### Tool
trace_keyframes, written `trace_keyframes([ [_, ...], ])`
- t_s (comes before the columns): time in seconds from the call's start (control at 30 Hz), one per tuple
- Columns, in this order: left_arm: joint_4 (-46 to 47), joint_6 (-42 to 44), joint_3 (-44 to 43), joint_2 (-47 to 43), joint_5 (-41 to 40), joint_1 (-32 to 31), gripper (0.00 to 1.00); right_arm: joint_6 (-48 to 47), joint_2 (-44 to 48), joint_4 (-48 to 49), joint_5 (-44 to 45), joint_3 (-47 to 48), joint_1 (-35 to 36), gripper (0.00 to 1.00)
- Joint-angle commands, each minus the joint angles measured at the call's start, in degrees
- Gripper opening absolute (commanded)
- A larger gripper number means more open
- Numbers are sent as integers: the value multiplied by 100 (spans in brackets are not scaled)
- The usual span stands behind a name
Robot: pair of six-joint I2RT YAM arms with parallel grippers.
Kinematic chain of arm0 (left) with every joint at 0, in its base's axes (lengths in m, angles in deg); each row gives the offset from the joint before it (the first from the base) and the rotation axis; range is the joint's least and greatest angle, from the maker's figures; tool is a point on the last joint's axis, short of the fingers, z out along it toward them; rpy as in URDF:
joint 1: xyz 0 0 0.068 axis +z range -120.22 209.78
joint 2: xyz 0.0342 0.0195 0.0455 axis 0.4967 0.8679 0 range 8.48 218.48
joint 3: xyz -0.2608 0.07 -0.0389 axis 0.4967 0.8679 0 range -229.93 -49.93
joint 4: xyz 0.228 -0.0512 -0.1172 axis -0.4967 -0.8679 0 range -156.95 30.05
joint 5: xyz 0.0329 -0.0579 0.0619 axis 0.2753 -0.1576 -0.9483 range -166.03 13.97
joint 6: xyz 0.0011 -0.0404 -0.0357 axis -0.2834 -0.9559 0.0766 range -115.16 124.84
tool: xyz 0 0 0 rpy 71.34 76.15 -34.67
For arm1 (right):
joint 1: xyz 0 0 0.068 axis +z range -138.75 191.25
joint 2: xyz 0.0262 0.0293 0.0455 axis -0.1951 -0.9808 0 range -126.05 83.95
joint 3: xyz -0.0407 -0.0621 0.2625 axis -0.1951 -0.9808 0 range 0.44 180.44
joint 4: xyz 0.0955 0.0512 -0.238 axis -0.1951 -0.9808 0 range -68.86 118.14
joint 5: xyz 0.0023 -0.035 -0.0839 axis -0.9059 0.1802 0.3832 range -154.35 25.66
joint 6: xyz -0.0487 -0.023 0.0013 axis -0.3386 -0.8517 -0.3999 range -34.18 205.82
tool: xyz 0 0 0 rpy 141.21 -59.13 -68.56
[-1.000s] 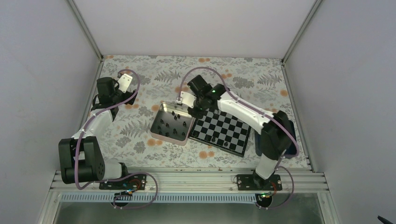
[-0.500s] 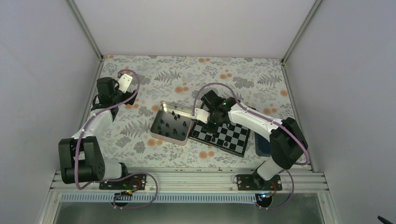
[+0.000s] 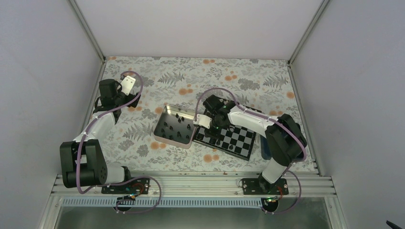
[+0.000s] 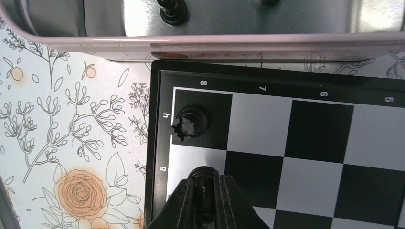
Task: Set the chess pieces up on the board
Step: Place the chess piece on the chessboard.
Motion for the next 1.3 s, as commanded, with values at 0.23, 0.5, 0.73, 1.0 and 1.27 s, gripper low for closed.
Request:
trace_keyframes([
  [0.23,44,14,-47,0,57,29,100,-208,-314,-33,-192,127,69,8],
  [0.5,60,22,-54,38,57,28,100,-265,-409,-90,-264,172,89,9],
  [0.73,75,22,-58,74,40,29,100,-305,-465,-153,-233,210,91,9],
  [1.0,71,22,-66,82,39,29,100,-312,-454,-182,-205,243,87,20],
  [1.27,96,38,-49,88,30,24,100,-279,-100,-330,-203,501,82,34],
])
